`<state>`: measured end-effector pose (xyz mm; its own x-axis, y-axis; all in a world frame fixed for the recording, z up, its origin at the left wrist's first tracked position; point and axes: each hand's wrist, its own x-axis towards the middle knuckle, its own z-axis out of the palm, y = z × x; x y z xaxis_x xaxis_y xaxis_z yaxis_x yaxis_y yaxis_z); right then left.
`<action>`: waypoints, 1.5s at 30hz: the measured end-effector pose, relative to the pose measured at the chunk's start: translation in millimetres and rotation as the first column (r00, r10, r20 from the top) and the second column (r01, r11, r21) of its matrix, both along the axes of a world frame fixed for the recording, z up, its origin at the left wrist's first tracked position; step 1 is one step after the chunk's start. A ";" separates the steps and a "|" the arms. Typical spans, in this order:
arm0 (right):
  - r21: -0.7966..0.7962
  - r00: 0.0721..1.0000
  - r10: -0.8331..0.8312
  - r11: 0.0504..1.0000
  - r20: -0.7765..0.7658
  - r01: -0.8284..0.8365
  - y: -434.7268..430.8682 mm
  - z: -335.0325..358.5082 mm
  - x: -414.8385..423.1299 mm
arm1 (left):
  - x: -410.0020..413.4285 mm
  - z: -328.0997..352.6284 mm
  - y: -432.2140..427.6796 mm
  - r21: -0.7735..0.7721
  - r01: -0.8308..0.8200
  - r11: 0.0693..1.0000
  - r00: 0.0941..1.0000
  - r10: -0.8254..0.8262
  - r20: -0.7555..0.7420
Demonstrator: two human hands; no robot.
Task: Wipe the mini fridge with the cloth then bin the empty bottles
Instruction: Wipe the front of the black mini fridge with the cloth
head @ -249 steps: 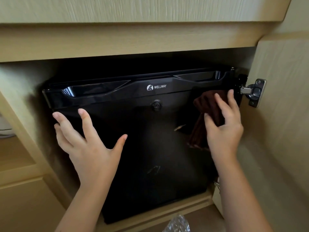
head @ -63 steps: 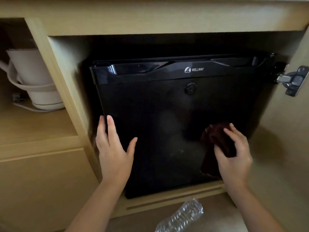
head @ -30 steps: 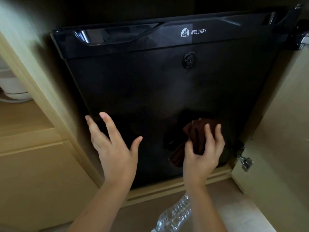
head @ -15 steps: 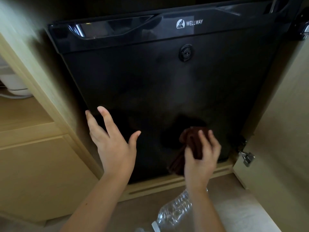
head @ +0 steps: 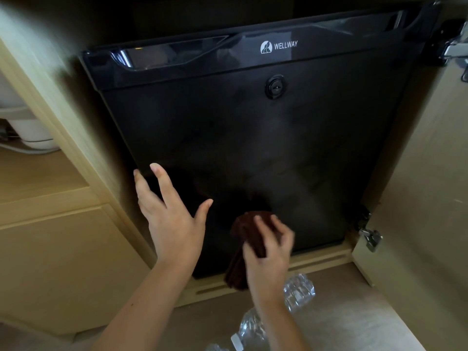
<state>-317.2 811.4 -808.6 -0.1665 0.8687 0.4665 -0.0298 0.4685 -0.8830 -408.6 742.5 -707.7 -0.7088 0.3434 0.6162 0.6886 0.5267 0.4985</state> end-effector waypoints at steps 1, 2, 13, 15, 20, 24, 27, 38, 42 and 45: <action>-0.031 0.999 -0.045 0.999 -0.029 0.044 8.4 3.7 4.9 | 0.3 0.5 0.0 0.000 -0.001 1.000 1.000 0.001 -0.001; -0.060 0.995 -0.087 0.995 -0.048 0.084 14.9 6.2 8.2 | 0.3 1.0 0.0 0.000 -0.003 1.000 1.000 0.003 0.002; -0.119 0.943 0.208 0.976 0.259 -0.182 -55.0 -39.3 -24.0 | -0.3 1.4 0.8 -0.021 -0.026 0.999 1.000 0.026 -0.010; -0.149 0.956 0.193 0.975 0.222 -0.162 -57.1 -37.7 -24.6 | -1.9 1.9 -1.9 -0.030 -0.025 0.999 0.999 0.024 -0.024; -0.171 0.997 -0.078 0.982 -0.015 0.075 -11.0 2.1 -2.2 | -4.1 0.7 -3.9 -0.038 -0.011 0.999 0.999 0.009 -0.049; -0.182 0.969 -0.206 0.967 -0.135 0.180 21.6 23.8 6.3 | -5.5 0.1 -2.8 -0.035 -0.017 0.999 0.998 0.015 -0.067; -0.150 0.975 -0.195 0.973 -0.110 0.178 0.0 10.0 -10.8 | -6.6 -0.7 -3.9 -0.042 -0.024 0.999 0.997 0.020 -0.076; -0.127 1.000 -0.027 0.991 -0.006 0.026 -22.2 10.3 -9.3 | -5.8 0.6 -4.7 -0.050 -0.027 0.998 0.997 0.023 -0.080; -0.102 0.965 -0.228 0.971 -0.130 0.216 27.5 50.5 8.0 | -3.9 1.5 -5.3 -0.044 -0.024 0.999 0.998 0.021 -0.056; -0.091 0.955 -0.269 0.962 -0.126 0.259 24.0 52.7 0.5 | -3.8 1.9 -5.0 -0.048 -0.033 0.998 0.998 0.031 -0.050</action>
